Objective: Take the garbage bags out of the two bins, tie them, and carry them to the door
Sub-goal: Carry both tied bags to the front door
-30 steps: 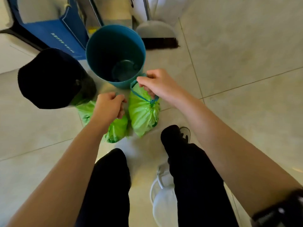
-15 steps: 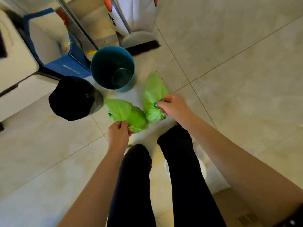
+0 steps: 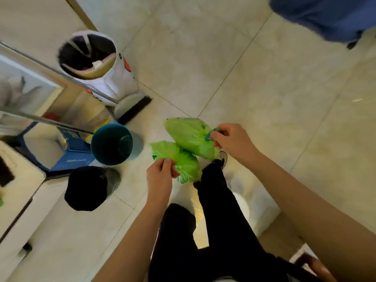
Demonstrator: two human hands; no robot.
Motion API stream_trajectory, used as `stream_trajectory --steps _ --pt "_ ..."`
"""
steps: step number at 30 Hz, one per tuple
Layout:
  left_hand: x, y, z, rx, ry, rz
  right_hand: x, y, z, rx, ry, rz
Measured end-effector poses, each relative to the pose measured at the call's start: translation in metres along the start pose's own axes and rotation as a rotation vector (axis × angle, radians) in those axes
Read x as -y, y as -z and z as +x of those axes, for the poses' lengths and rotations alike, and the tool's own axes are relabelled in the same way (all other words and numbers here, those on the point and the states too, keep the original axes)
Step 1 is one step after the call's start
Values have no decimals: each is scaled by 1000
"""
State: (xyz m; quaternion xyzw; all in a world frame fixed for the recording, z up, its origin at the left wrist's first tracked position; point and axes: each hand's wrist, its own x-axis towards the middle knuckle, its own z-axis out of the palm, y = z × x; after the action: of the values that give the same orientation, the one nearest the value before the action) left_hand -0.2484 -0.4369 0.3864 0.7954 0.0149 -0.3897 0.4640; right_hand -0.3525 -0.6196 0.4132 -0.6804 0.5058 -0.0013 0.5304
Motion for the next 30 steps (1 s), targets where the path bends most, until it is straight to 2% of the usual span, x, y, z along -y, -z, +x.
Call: stream_trajectory --steps 4,11,16,24,30 --pt "-55 -46 -9 62 -74 63 4 64 0 -27 8 22" --pt "-126 -139 -10 127 -91 47 -4 163 10 -95 -31 120" --pt "-174 -200 -7 235 -113 10 -10 230 20 -229 -80 160" --pt "-253 -298 7 483 -187 23 -16 323 35 -431 -144 196" --pt "-307 -371 17 677 -236 156 -29 372 49 -589 -251 281"
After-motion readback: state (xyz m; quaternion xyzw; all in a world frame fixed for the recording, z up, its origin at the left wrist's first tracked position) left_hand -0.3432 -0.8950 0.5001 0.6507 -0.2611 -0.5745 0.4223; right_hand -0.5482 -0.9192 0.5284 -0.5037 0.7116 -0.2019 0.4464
